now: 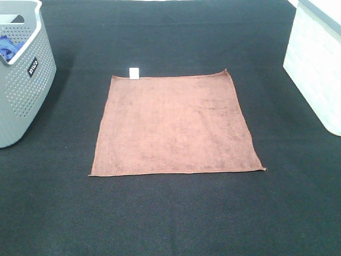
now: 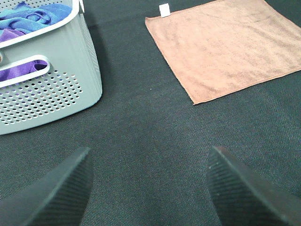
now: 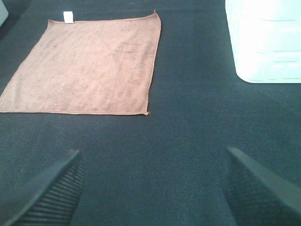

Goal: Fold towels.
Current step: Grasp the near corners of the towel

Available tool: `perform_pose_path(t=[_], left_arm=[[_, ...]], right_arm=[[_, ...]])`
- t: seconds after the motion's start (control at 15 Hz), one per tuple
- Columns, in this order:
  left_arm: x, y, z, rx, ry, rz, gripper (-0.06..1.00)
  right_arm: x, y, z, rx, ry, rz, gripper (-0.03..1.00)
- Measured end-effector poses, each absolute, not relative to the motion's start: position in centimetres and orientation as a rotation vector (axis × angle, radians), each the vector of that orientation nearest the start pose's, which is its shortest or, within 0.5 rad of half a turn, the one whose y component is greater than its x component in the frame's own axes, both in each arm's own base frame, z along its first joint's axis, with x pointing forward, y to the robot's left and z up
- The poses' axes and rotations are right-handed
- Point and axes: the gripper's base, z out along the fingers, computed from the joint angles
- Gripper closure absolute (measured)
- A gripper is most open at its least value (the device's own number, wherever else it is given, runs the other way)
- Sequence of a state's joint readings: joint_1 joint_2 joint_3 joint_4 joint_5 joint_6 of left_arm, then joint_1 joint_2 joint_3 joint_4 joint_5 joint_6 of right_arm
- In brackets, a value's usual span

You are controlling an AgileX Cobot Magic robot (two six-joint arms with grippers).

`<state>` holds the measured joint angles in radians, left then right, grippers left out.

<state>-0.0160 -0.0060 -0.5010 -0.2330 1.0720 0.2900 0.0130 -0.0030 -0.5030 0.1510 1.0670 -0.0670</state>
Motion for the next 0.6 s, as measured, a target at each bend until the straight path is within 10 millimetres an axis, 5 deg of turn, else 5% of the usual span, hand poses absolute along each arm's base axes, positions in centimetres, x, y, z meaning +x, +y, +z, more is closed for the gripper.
perform_pose_path(t=[0.6], left_arm=[[-0.79, -1.83, 27.84, 0.322, 2.002, -0.106, 0.28]], right_arm=[[-0.66, 1.19, 27.83, -0.090, 2.036, 0.147, 0.21]])
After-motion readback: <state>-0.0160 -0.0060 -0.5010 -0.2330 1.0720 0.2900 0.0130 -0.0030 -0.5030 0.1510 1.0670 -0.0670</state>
